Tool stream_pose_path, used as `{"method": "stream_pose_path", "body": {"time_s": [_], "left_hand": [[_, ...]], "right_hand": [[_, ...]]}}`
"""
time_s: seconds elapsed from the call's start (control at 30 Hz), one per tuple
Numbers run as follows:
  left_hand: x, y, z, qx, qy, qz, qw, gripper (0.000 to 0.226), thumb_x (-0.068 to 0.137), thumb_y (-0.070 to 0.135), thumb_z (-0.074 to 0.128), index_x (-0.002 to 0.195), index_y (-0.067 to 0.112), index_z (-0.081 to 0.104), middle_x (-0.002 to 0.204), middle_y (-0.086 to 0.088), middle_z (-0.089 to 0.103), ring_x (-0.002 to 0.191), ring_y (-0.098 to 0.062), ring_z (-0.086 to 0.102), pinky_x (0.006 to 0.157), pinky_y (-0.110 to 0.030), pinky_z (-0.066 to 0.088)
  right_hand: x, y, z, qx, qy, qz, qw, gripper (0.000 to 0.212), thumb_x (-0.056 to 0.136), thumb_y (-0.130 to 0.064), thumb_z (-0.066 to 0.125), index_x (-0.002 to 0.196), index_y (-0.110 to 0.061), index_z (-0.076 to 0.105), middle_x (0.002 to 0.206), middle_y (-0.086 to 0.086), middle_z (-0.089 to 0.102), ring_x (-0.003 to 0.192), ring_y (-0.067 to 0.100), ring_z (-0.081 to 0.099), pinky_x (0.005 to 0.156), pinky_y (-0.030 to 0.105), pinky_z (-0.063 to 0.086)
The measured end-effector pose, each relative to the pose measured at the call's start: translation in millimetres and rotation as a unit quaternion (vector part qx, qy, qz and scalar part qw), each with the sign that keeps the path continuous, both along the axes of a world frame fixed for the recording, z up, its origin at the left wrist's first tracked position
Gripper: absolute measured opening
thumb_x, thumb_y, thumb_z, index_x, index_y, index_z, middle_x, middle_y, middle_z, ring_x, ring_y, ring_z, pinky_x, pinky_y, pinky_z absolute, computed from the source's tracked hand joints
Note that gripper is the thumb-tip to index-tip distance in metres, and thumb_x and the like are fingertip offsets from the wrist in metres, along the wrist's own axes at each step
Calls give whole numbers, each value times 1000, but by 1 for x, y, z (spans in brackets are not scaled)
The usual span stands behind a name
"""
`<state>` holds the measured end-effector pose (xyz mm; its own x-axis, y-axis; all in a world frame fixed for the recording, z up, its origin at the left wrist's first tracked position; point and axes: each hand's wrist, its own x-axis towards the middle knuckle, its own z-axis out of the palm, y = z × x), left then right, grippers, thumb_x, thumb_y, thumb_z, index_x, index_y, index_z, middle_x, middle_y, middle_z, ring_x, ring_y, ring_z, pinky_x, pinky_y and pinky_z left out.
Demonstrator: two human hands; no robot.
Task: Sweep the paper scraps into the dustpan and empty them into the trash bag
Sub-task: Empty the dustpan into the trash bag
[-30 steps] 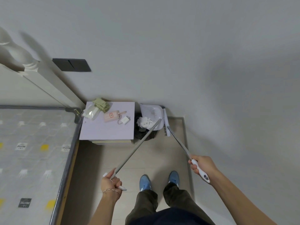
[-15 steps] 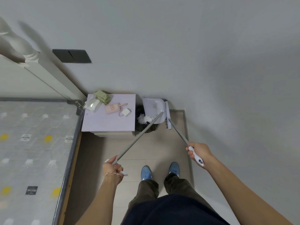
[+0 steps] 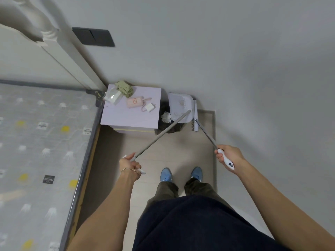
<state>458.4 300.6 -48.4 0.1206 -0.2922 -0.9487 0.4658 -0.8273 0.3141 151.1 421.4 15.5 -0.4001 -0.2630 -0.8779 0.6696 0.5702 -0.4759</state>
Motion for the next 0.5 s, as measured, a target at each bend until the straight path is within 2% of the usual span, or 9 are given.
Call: {"method": "stream_pose_path", "body": {"time_s": [0.13,0.17,0.2,0.23,0.3,0.37,0.43,0.47,0.5], "left_hand": [[5,-3,1,-6,5,-8,1000,21,88,19,43,74,16,58,32,8,22,25,-7,17,45,-10,29],[5,-4,1,-2,6,-2,1000,21,89,18,43,73,17,57,32,8,22,25,-7,17,57,-14,37],[6,-4,2,2,7,3,1000,21,90,19,42,73,18,56,32,8,22,25,-7,18,76,-19,38],[7,-3,3,6,8,6,1000,22,90,19,42,74,18,56,33,8,21,25,-7,18,93,-25,33],[9,-2,5,11,9,17,1000,24,91,20,41,73,16,56,33,7,22,25,-7,19,109,-32,21],[12,3,5,15,8,27,999,26,92,20,40,73,15,56,34,7,23,24,-7,20,113,-31,16],[15,7,3,10,9,38,999,25,93,20,39,76,15,57,34,7,24,25,-7,20,111,-28,21],[17,9,1,6,5,41,999,24,93,20,40,80,15,60,35,7,24,25,-7,20,104,-24,29],[19,10,-2,0,-2,38,999,23,92,19,41,86,14,63,37,6,26,26,-7,20,89,-17,39]], "right_hand": [[2,-1,1,-2,-5,0,1000,21,98,-4,43,79,-3,51,68,13,45,24,6,37,28,13,29],[2,-1,1,-2,-6,2,1000,21,98,-4,43,79,-3,51,68,12,45,24,6,37,28,13,29],[2,0,2,-2,-6,6,1000,21,98,-5,43,79,-3,52,68,12,45,25,6,38,28,13,29],[2,0,2,-2,-7,9,1000,20,98,-5,44,80,-3,52,68,12,46,25,6,38,28,13,30],[3,0,2,3,-6,16,1000,16,97,-6,45,84,-2,53,68,12,47,26,6,39,28,13,31],[4,1,5,7,-2,25,1000,12,98,-8,47,91,-1,54,67,12,48,27,6,40,29,13,33],[6,1,7,6,3,34,999,12,98,-9,47,96,1,55,65,11,48,27,6,41,30,14,34],[7,2,9,6,6,37,999,13,98,-9,47,98,1,55,65,11,48,27,6,41,30,14,34],[7,2,9,7,9,42,999,14,98,-9,47,100,2,55,66,11,49,27,6,41,30,15,34]]}}
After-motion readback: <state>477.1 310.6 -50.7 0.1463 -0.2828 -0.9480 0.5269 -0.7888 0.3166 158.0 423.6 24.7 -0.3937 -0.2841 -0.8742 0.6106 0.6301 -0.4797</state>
